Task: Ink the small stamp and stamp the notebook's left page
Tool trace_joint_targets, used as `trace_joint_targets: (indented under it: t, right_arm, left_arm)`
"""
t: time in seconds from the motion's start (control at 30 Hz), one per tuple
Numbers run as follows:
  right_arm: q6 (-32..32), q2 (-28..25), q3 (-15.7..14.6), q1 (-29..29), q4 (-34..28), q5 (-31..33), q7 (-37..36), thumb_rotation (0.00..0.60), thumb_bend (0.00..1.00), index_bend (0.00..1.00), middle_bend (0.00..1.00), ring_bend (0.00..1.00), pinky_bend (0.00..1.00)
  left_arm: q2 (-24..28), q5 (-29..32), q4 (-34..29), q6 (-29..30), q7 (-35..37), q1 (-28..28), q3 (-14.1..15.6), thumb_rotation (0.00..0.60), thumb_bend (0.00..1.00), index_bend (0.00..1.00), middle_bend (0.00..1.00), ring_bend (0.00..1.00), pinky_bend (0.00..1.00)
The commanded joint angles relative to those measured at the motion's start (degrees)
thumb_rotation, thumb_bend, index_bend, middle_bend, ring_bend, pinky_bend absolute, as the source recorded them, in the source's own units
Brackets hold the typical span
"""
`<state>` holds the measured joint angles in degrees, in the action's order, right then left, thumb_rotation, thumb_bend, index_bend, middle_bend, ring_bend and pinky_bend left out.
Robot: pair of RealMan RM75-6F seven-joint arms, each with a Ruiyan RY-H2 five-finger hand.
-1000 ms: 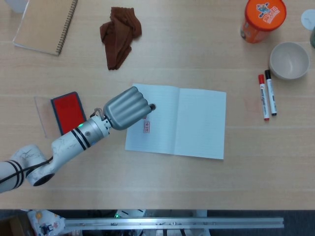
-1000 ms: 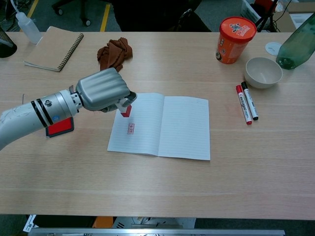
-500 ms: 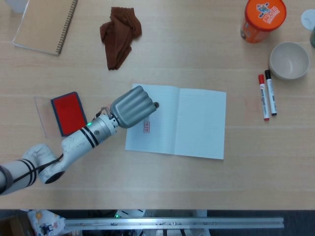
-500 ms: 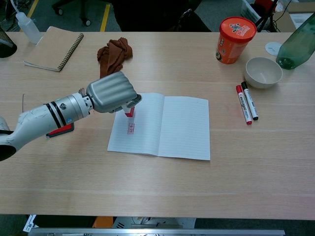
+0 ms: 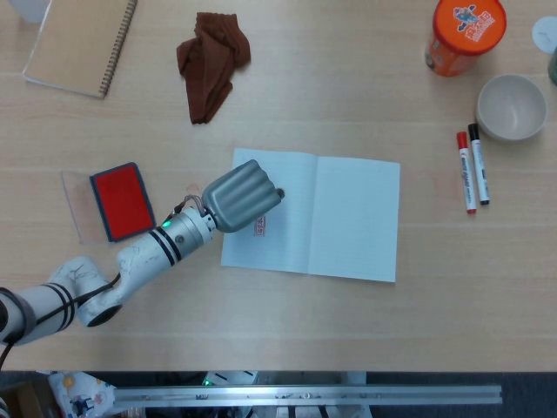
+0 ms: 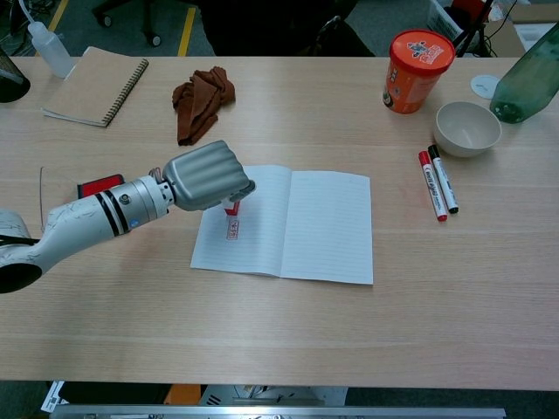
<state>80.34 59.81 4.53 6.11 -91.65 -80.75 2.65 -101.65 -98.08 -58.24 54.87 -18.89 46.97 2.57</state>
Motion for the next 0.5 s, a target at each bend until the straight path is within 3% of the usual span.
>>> trace_joint_targets:
  t: [0.03, 0.5]
  right_arm:
    - [0.1, 0.0, 0.0, -0.1, 0.1, 0.1, -0.1, 0.6, 0.22, 0.34, 0.49, 0.51, 0.56]
    - [0.3, 0.2, 0.1, -0.3, 0.6, 0.0, -0.5, 0.6, 0.22, 0.34, 0.49, 0.51, 0.56]
  left_arm:
    - [-0.1, 0.2, -0.1, -0.6, -0.1, 0.2, 0.2, 0.6, 0.32, 0.66, 1.0, 1.0, 1.0]
    - [1.2, 2.9, -2.3, -5.3, 0.1, 1.6, 0.2, 0.6, 0.33, 0.64, 1.0, 1.0, 1.0]
